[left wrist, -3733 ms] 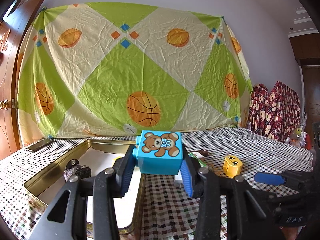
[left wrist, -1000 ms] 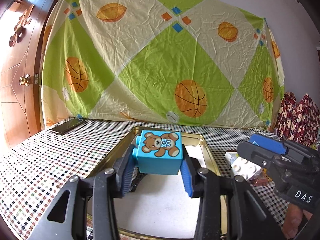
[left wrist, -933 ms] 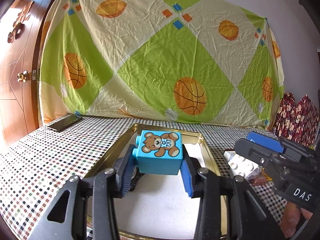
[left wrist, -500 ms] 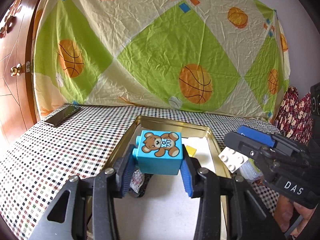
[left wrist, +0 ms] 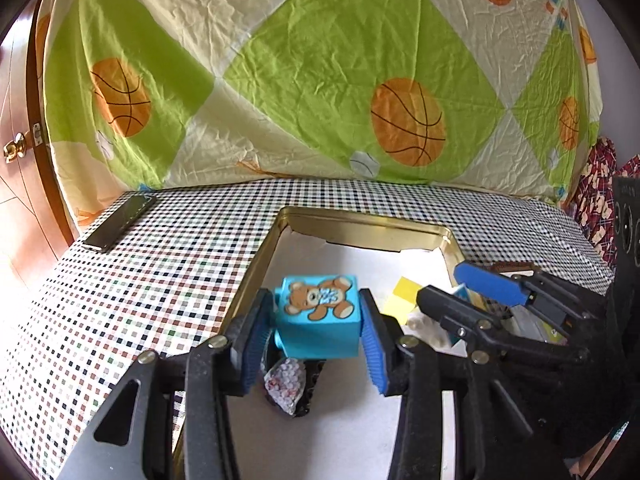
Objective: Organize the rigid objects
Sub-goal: 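Lower and release teddy block into tray with left tool while right tool releases white block, then grasp green floss-pick box with left tool while right tool grasps yellow face block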
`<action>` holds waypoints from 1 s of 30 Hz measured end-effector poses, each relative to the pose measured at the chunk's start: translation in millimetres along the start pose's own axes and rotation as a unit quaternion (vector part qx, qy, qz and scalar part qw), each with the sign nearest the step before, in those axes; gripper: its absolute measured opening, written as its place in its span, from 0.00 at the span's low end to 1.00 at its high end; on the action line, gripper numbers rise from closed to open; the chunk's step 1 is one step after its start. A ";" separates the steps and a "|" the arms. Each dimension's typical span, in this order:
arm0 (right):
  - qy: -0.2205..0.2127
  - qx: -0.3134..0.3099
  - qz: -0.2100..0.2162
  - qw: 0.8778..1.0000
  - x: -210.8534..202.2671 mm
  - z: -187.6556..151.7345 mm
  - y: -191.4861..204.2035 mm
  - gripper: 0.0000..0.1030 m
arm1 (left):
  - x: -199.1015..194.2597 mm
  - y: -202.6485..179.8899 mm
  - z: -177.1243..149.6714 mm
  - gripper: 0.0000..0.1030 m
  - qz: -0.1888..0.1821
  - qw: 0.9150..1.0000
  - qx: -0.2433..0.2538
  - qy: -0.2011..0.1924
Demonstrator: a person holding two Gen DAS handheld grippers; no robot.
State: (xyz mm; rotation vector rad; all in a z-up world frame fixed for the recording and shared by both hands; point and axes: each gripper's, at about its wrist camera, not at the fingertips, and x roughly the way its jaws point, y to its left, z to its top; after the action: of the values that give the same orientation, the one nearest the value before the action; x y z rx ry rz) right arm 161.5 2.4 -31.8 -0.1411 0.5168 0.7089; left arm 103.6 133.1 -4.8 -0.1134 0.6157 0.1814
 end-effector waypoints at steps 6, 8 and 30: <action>-0.019 0.009 -0.017 1.000 -18.3 -5.6 -7.8 0.56 | -13.7 7.9 -3.4 0.75 0.006 0.999 -0.029 -0.029; -0.033 0.005 -0.025 0.999 -35.7 -11.5 -11.4 0.56 | -24.6 6.2 -7.7 0.82 0.000 0.998 -0.042 -0.044; -0.033 0.139 -0.239 0.961 -146.4 -80.7 -174.8 0.67 | -6.0 -187.0 -36.2 0.91 -0.123 0.989 0.085 -0.003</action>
State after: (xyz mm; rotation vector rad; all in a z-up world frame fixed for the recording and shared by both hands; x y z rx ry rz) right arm 149.4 -239.0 -37.1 0.0242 0.4890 0.1647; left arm 116.3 -56.3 -20.9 -0.0228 0.6025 -0.1107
